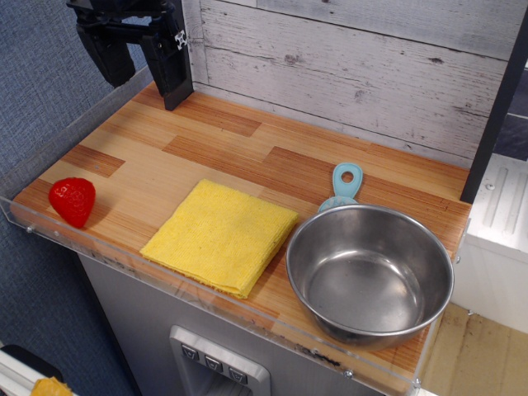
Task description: Move the spatula to corner of the table.
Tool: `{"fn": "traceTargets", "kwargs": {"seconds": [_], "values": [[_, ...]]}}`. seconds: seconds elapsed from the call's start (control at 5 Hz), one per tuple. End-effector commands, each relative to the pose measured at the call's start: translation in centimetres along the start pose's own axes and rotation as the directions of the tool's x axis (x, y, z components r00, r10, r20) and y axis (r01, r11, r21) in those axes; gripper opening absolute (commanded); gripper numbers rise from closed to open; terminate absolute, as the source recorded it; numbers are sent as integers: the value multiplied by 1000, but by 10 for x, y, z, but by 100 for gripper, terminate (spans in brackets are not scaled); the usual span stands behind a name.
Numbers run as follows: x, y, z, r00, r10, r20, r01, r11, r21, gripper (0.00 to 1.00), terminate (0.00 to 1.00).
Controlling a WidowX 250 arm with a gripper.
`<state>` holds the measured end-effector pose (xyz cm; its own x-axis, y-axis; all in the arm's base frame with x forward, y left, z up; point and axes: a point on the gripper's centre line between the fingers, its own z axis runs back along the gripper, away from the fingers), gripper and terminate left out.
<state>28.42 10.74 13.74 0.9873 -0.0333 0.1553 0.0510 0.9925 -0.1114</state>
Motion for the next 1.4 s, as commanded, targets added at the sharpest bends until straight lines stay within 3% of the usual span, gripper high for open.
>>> {"fn": "traceTargets", "kwargs": {"seconds": [0.0,0.6,0.8,1.2], "values": [[0,0,0,1000,0,0,0,1000,0,100,0],[20,-62,-17,994,-109,-24,109,994,-21,100,0],[29,-74,-36,997,-47,-63,53,994,92,100,0],[59,-59,-64,995,84,-58,-76,988,136,100,0]]}}
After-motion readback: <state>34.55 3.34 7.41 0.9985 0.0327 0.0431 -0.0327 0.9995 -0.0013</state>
